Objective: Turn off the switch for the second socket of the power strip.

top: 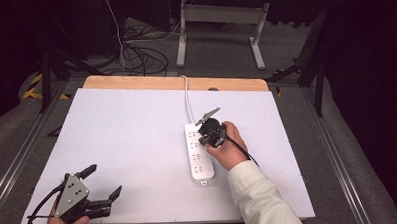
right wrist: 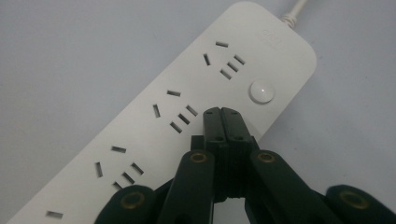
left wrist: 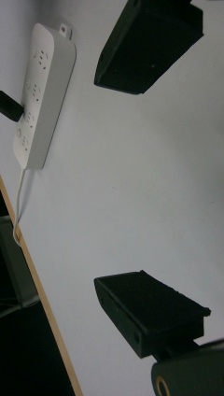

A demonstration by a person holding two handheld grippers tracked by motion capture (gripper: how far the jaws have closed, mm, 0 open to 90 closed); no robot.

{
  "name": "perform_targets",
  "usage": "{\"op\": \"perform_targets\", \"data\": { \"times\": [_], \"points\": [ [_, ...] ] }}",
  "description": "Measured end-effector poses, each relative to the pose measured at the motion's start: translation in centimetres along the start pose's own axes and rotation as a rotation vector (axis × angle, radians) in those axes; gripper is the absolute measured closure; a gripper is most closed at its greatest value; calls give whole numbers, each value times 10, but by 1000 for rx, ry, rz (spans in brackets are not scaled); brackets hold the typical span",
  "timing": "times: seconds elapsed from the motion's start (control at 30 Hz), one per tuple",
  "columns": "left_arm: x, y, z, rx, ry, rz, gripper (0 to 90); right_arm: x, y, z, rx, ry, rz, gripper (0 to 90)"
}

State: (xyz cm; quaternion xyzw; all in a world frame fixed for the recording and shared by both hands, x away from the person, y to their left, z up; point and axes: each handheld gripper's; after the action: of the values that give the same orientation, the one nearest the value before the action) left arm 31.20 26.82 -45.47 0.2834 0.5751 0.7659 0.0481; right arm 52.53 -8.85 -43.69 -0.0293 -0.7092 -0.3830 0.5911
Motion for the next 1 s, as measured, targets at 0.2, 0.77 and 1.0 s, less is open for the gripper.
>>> {"op": "perform_targets", "data": {
  "times": [0.2,0.77,1.0],
  "points": [
    [0,0,0,-2,4,-2,68,0,-1,0,-11,7,-8,900],
    [0,0,-1,-5,3,-1,68,-1,-2,2,-5,-13,-15,900],
    [0,0,-1,-4,5,-1,68,-1,-2,3,2,-20,-10,900]
  ]
}}
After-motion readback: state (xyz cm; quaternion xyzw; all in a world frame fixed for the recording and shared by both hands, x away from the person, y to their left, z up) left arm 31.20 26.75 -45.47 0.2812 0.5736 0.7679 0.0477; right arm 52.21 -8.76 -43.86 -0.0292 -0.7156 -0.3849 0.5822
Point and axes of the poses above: each handheld gripper's, and its own axes: x roughly backward along the jaws, y roughly out of its top, z roughly to its left, and after that the axes turned 5 degrees about y, right-handed
